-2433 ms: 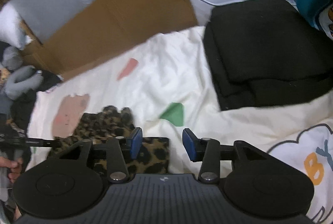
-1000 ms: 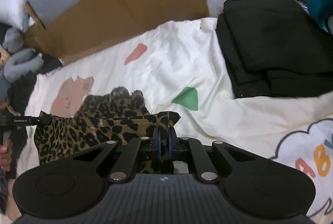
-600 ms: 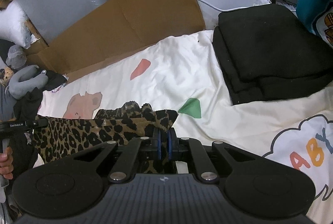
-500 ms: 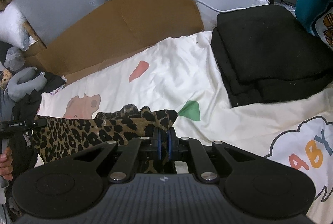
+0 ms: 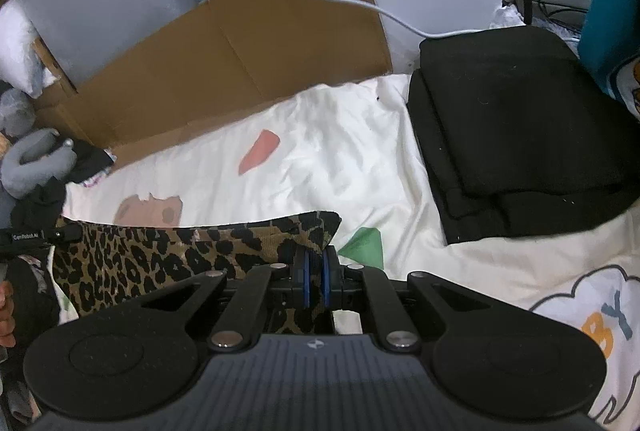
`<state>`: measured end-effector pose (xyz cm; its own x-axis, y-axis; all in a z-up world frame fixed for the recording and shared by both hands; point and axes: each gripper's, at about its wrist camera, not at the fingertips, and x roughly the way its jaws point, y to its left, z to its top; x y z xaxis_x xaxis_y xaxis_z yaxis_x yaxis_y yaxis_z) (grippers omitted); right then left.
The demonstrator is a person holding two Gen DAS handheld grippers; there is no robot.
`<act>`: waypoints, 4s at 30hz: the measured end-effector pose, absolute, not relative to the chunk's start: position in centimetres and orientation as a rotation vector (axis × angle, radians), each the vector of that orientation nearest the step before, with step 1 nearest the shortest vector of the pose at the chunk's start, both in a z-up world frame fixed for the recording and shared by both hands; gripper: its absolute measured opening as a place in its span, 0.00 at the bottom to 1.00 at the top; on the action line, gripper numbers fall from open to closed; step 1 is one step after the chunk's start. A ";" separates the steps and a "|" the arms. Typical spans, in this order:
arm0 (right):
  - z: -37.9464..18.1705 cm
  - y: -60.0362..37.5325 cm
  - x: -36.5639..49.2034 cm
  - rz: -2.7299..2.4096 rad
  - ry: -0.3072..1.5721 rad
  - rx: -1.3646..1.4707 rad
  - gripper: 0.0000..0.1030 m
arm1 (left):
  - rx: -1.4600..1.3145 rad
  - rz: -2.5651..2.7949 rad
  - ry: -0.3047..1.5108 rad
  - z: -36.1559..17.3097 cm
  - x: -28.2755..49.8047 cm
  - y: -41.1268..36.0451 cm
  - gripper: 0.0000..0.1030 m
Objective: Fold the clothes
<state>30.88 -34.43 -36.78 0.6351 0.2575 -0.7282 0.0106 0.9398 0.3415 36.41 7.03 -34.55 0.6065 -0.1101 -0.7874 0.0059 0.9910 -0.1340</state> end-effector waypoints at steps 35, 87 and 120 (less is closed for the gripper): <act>-42.9 -35.0 37.3 0.087 1.007 0.298 0.17 | -0.224 0.084 0.994 -39.2 39.0 7.6 0.34; -40.5 -26.9 29.5 0.414 0.896 0.150 0.36 | 0.004 -0.469 1.017 -36.8 31.0 -4.0 0.22; -44.0 -29.5 22.3 0.254 0.956 -0.037 0.41 | 0.029 -0.409 1.152 -40.9 24.1 0.9 0.38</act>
